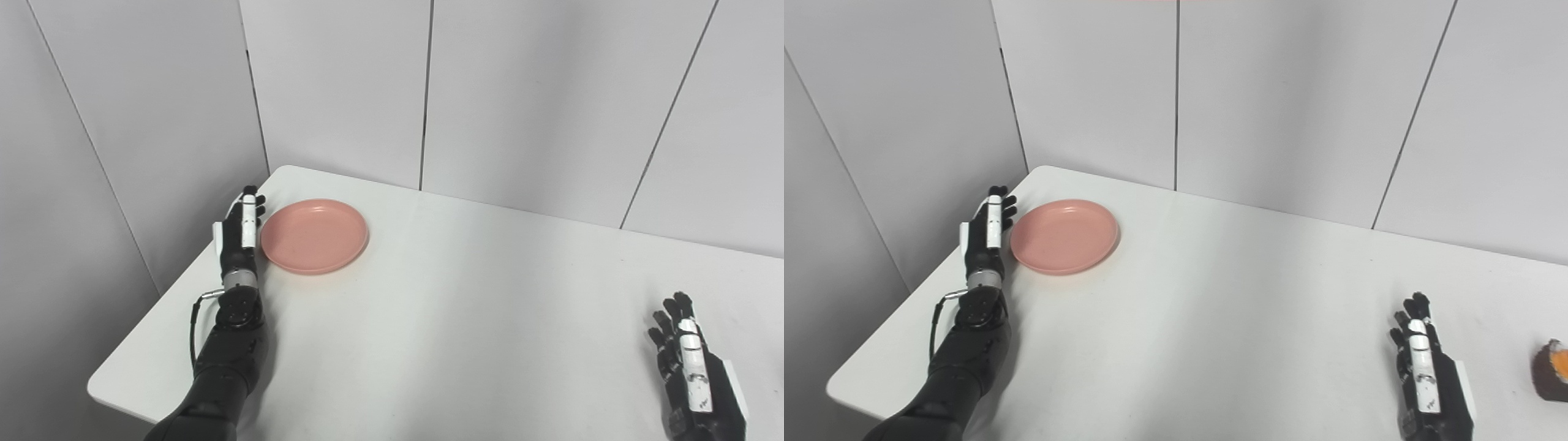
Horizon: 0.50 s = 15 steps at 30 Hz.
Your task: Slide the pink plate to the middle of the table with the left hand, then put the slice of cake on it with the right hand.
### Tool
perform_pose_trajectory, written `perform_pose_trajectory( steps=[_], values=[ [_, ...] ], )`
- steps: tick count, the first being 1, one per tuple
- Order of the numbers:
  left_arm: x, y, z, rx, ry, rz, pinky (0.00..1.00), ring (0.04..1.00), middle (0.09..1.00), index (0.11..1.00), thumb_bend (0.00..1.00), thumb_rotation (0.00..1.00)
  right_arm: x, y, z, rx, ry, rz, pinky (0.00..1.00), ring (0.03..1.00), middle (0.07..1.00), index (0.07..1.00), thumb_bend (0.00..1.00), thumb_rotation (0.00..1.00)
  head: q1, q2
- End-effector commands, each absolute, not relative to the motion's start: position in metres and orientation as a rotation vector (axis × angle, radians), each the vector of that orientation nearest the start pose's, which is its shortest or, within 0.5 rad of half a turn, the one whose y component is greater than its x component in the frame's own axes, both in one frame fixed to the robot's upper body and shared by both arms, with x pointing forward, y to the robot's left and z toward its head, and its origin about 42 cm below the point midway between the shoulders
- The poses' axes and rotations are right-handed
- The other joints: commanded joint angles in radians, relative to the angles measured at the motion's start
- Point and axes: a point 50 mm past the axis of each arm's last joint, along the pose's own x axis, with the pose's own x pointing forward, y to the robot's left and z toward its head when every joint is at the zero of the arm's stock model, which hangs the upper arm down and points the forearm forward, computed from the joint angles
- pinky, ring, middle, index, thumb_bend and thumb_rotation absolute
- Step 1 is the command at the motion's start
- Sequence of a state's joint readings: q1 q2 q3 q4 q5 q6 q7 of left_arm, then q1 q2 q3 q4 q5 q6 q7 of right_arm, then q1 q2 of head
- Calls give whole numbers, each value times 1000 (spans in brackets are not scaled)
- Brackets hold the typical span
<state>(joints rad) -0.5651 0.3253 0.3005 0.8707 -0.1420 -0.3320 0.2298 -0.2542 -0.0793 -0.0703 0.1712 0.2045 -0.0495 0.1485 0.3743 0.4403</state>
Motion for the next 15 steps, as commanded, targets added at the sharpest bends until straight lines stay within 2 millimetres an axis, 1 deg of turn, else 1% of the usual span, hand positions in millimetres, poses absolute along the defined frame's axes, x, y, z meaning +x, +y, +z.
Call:
perform_pose_trajectory(
  steps=[1, 5, 7, 12, 14, 15],
  values=[
    [452, 397, 153, -3, -165, 509, 921, 876, 854, 834, 635, 1000, 368, -229, 149, 127, -210, 137, 1000, 1000, 1000, 1000, 519, 875, 0, 2],
    [455, 391, 149, -34, -147, 462, 971, 893, 865, 847, 654, 1000, 369, -229, 149, 132, -213, 131, 1000, 1000, 1000, 1000, 527, 848, 2, 3],
    [456, 389, 148, -43, -138, 443, 996, 914, 882, 865, 669, 1000, 369, -229, 149, 125, -212, 135, 1000, 1000, 1000, 1000, 518, 874, 2, 4],
    [459, 384, 144, -74, -110, 408, 1000, 931, 891, 876, 696, 1000, 369, -229, 149, 125, -211, 136, 1000, 1000, 1000, 1000, 524, 877, 3, 5],
    [460, 383, 143, -92, -109, 397, 1000, 931, 890, 876, 705, 1000, 369, -229, 149, 127, -210, 137, 1000, 1000, 1000, 1000, 522, 876, 2, 4],
    [461, 381, 143, -115, -112, 394, 998, 917, 881, 874, 694, 1000, 369, -229, 149, 130, -209, 137, 1000, 1000, 1000, 1000, 525, 867, 2, 4]
  ],
)
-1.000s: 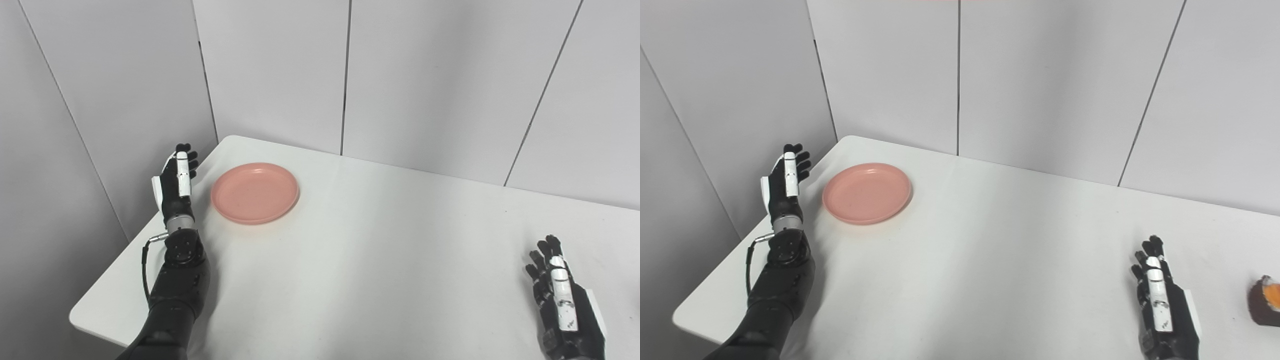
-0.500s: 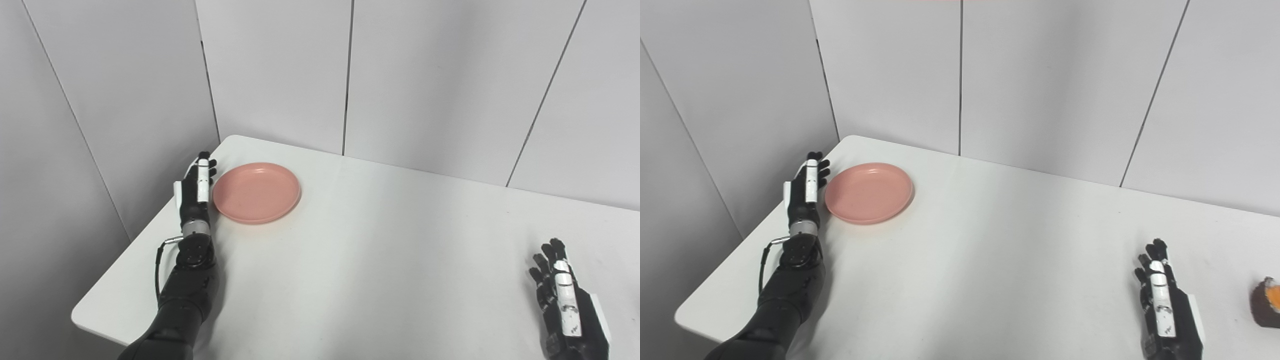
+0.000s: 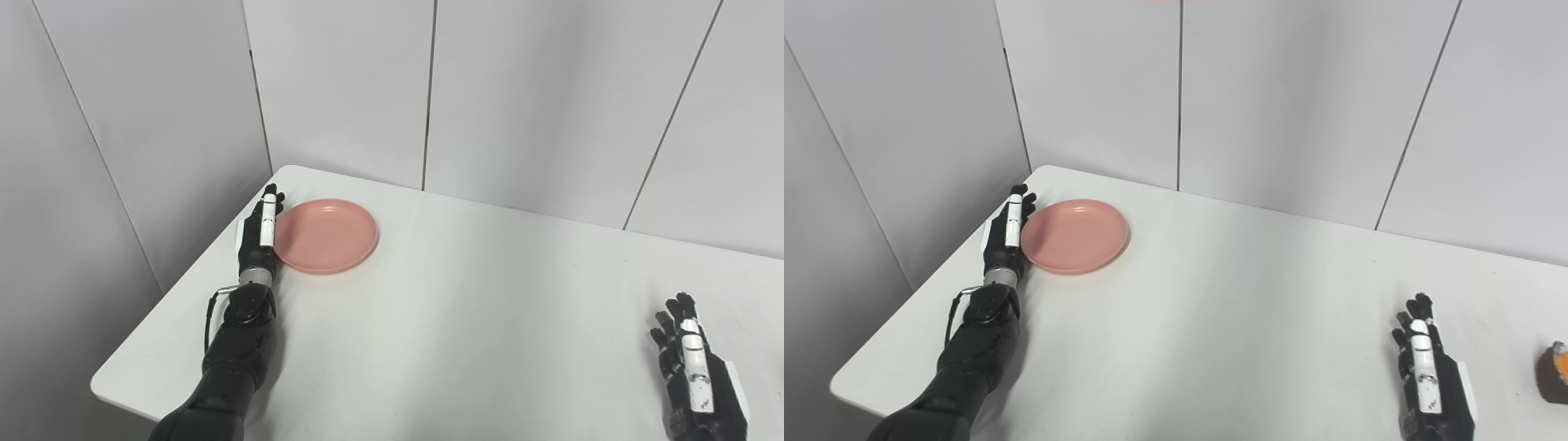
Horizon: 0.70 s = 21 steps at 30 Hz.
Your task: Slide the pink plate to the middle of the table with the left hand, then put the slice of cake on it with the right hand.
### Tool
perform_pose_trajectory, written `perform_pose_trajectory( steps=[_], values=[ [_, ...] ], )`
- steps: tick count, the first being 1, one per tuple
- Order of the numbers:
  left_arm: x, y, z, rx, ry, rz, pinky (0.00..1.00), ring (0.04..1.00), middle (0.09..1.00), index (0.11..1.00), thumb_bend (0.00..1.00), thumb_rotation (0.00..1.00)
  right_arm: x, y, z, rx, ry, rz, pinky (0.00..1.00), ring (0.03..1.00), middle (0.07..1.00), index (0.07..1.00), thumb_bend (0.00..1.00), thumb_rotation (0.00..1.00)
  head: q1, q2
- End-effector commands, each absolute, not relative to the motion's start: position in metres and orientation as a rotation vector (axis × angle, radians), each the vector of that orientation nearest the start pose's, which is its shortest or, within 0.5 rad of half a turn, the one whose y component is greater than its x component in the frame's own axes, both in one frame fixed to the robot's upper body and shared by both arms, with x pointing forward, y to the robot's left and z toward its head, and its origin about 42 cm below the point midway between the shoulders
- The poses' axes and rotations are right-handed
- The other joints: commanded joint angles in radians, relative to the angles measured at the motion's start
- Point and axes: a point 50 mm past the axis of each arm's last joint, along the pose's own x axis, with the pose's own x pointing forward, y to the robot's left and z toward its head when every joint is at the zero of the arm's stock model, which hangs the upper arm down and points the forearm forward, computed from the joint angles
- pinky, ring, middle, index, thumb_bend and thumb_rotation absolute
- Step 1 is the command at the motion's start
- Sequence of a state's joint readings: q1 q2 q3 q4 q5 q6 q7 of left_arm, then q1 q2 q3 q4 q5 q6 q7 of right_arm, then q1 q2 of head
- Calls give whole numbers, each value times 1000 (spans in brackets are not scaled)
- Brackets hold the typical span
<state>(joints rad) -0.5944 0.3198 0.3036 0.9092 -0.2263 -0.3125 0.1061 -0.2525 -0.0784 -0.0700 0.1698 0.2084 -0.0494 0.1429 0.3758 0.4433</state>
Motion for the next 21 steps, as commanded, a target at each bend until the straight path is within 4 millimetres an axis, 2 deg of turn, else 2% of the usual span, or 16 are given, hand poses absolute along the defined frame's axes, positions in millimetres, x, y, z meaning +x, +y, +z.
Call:
perform_pose_trajectory(
  steps=[1, 6, 12, 17, 21],
  values=[
    [461, 380, 143, -132, -117, 391, 988, 902, 869, 865, 685, 1000, 369, -229, 149, 129, -210, 137, 1000, 1000, 1000, 1000, 526, 862, -1, 1],
    [462, 374, 142, -188, -136, 392, 897, 844, 809, 804, 680, 1000, 368, -228, 150, 122, -213, 138, 1000, 1000, 1000, 1000, 525, 877, -3, 1],
    [465, 361, 144, -178, -135, 342, 849, 796, 772, 767, 721, 1000, 368, -227, 151, 125, -211, 142, 1000, 1000, 1000, 1000, 535, 868, -12, 3],
    [466, 345, 144, -170, -127, 280, 815, 789, 763, 757, 722, 1000, 367, -225, 153, 121, -215, 140, 1000, 1000, 1000, 1000, 524, 856, -16, 5],
    [466, 322, 145, -175, -114, 194, 810, 792, 761, 754, 721, 1000, 368, -223, 153, 113, -220, 139, 1000, 1000, 1000, 1000, 535, 856, -25, 11]
  ],
)
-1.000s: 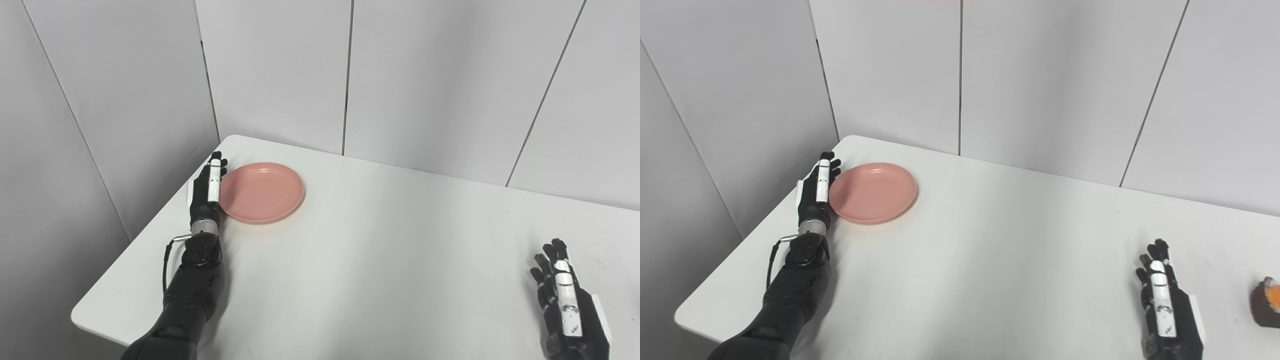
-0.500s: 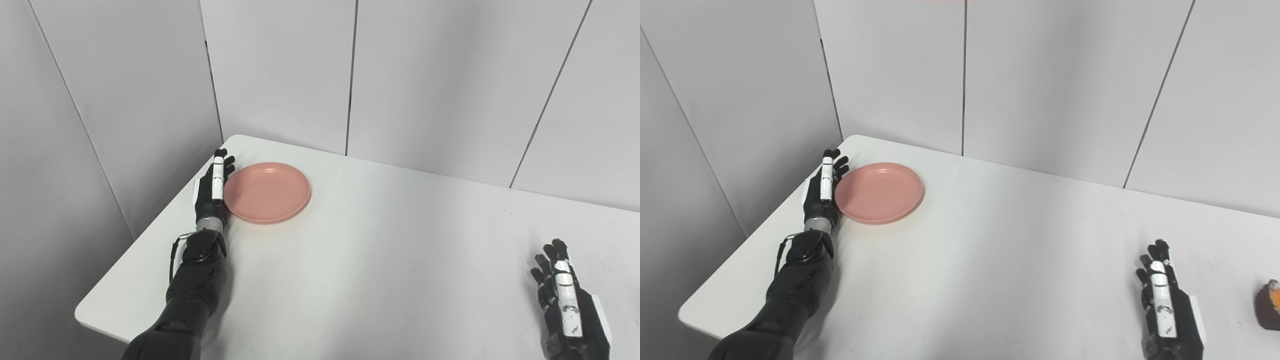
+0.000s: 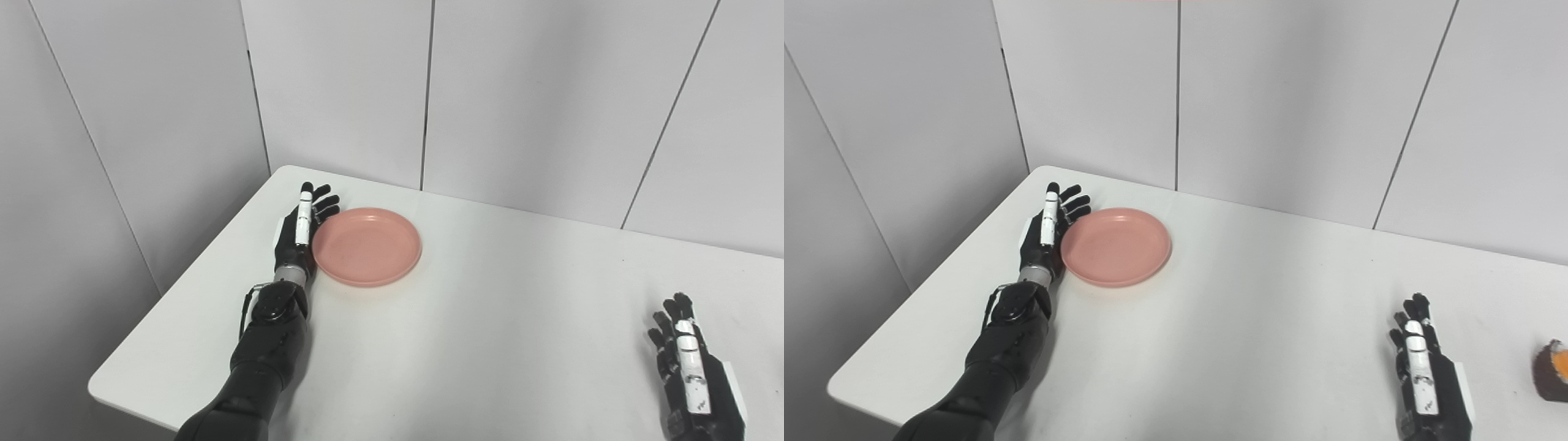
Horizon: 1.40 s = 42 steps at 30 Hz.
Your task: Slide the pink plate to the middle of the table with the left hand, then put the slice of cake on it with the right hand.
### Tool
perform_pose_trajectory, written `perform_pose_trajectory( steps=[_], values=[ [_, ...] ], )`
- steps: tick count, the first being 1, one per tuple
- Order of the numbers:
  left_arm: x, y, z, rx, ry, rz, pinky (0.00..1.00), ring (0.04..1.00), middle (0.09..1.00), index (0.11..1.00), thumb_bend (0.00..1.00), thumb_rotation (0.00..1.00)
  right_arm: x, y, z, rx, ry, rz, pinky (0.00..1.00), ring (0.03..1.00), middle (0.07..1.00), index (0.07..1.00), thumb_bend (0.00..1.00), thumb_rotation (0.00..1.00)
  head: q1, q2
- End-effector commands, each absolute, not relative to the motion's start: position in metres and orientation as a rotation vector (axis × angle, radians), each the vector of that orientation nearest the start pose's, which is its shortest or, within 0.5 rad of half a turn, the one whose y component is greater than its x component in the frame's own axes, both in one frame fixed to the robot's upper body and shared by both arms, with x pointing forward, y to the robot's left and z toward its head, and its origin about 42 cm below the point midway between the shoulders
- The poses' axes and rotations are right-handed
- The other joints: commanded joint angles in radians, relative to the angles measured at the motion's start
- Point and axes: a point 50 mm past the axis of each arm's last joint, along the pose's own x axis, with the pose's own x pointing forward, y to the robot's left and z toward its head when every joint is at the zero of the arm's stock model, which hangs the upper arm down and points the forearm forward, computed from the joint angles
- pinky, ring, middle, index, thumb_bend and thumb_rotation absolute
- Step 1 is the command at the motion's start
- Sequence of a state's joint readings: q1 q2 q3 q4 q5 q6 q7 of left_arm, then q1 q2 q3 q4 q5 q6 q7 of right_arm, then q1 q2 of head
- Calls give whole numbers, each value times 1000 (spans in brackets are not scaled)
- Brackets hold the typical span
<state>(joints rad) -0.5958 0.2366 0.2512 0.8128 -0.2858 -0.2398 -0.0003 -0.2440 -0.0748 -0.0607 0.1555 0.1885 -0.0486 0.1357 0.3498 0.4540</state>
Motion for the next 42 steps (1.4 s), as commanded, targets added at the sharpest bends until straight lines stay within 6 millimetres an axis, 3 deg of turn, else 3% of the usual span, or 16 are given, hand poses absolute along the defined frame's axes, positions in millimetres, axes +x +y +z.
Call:
perform_pose_trajectory(
  steps=[1, 12, 22, 27, 30, 39, 42],
  values=[
    [466, 317, 145, -174, -115, 173, 797, 786, 760, 751, 716, 1000, 368, -223, 153, 110, -220, 138, 1000, 1000, 1000, 1000, 546, 854, 1, 1],
    [458, 265, 148, -177, -102, 14, 789, 815, 802, 781, 693, 1000, 366, -219, 155, 109, -209, 133, 1000, 1000, 1000, 1000, 563, 863, -23, 21],
    [444, 233, 143, -153, -67, -42, 812, 831, 812, 797, 703, 1000, 365, -214, 156, 115, -202, 128, 1000, 1000, 1000, 1000, 582, 863, -66, 43],
    [432, 213, 135, -143, -73, -52, 818, 823, 805, 788, 683, 1000, 366, -210, 156, 115, -204, 132, 1000, 1000, 1000, 1000, 606, 852, -118, 67],
    [421, 200, 136, -159, -78, -99, 861, 876, 854, 846, 696, 1000, 366, -206, 157, 111, -203, 132, 1000, 1000, 1000, 1000, 637, 860, -148, 80],
    [404, 188, 144, -165, -117, -170, 948, 940, 922, 910, 672, 1000, 359, -195, 163, 90, -204, 124, 1000, 986, 991, 1000, 576, 889, -259, 121],
    [398, 186, 146, -174, -111, -196, 967, 960, 943, 935, 668, 1000, 359, -188, 165, 87, -202, 116, 1000, 979, 986, 1000, 584, 883, -326, 133]
  ],
)
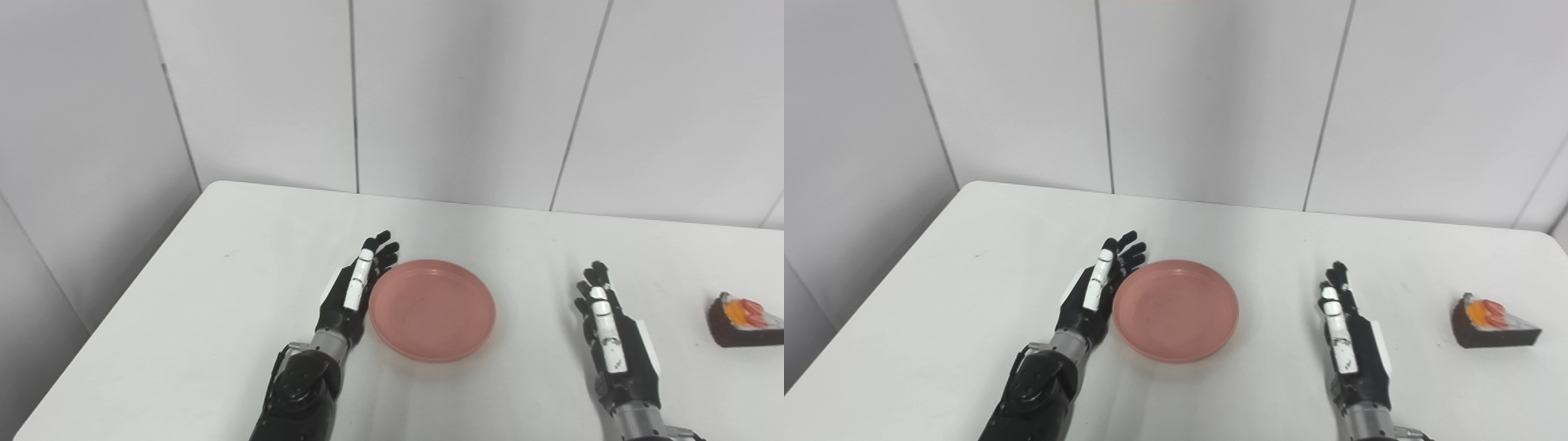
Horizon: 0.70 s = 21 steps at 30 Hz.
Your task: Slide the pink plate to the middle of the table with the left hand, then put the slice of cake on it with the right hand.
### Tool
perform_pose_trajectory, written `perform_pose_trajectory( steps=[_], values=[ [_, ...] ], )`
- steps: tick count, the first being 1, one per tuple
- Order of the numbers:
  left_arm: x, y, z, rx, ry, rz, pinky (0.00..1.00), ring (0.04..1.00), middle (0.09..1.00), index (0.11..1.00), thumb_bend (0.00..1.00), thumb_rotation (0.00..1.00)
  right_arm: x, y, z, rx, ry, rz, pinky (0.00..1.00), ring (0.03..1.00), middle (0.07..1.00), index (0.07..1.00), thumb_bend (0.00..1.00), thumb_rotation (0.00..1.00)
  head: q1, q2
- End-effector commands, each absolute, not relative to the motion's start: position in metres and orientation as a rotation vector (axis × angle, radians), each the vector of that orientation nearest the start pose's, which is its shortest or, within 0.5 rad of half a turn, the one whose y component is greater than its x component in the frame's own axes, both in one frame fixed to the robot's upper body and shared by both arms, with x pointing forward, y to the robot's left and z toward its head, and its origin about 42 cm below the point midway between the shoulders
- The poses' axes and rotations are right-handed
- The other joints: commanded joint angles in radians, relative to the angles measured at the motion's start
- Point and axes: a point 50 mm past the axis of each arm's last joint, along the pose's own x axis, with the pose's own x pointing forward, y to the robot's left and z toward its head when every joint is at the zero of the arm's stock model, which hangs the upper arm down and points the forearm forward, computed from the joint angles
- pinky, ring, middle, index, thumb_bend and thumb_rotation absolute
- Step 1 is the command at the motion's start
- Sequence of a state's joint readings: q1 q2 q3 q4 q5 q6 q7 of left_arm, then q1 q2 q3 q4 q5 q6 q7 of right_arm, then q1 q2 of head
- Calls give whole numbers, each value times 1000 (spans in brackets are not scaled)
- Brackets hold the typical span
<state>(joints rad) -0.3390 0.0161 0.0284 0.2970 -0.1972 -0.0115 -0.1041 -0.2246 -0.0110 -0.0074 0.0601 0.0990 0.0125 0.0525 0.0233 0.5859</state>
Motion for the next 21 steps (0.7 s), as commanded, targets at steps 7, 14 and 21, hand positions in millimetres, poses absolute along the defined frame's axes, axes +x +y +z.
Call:
perform_pose_trajectory(
  steps=[7, 14, 21],
  values=[
    [383, 177, 148, -190, -110, -248, 1000, 999, 995, 989, 652, 1000, 362, -172, 166, 86, -204, 123, 1000, 973, 980, 992, 620, 855, -104, 19],
    [376, 171, 143, -184, -116, -254, 1000, 1000, 1000, 1000, 657, 1000, 366, -163, 168, 85, -207, 149, 1000, 995, 1000, 1000, 613, 860, -158, 39],
    [373, 171, 141, -161, -100, -267, 1000, 1000, 1000, 1000, 657, 1000, 368, -156, 171, 89, -214, 174, 1000, 1000, 1000, 1000, 584, 866, -184, 57]
  ],
)
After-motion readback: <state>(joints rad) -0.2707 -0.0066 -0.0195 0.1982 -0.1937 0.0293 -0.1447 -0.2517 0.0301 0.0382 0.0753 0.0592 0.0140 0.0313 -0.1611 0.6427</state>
